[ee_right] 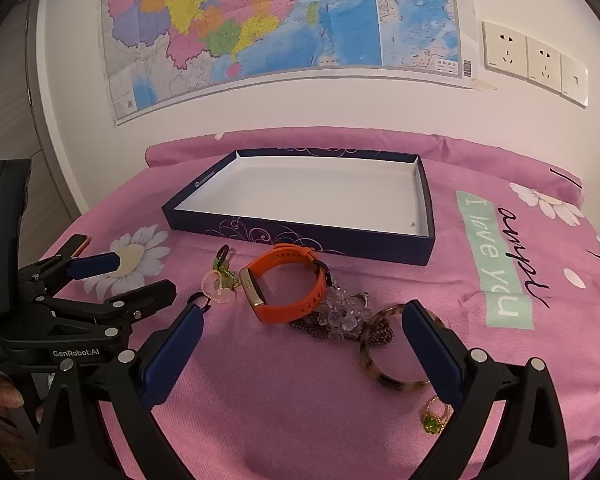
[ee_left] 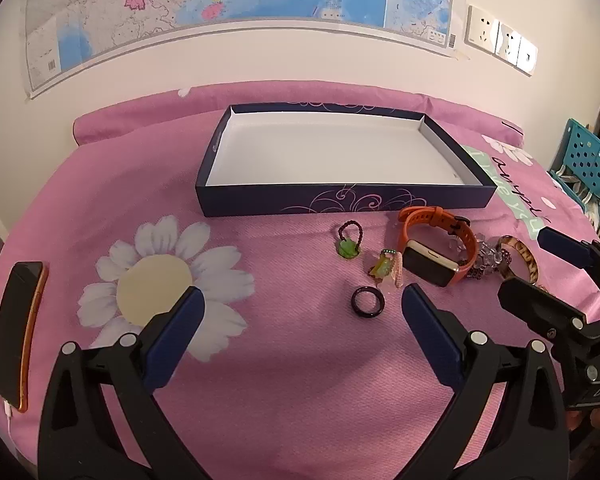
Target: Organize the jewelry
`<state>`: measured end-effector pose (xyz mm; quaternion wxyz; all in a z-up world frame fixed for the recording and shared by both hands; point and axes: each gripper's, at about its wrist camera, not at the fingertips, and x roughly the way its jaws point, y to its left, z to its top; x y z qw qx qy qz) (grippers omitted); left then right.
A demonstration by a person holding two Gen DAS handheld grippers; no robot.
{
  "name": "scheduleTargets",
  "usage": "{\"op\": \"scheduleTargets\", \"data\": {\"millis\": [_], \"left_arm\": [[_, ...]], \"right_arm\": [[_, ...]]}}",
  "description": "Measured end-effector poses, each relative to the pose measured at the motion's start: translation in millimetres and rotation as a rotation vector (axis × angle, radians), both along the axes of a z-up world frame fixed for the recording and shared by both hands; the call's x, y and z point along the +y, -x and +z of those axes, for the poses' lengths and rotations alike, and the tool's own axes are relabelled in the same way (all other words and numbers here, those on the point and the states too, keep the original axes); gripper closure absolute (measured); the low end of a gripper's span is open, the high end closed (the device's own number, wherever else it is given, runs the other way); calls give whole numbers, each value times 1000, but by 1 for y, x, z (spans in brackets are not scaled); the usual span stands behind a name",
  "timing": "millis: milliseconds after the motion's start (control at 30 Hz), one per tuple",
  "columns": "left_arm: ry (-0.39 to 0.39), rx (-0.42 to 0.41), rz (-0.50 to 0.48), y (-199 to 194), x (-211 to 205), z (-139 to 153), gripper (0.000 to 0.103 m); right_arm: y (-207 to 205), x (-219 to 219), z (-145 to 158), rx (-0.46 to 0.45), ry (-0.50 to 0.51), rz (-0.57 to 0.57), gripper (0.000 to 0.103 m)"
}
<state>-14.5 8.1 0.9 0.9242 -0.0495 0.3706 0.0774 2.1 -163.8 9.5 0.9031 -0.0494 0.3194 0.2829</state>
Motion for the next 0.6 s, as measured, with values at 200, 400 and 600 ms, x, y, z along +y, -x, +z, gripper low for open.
{"op": "scheduleTargets", "data": {"millis": [200,400,600], "left_arm": [[-6,-3,-8,1,-1,1,6],[-9,-2,-12,-1,-2,2,6],[-12,-4,-13,-1,-4,2,6]], "right_arm": [[1,-2,1,1,3,-3,7],[1,-1,0,7,2,-2,7],[0,-3,1,7,-3,0,7]]}}
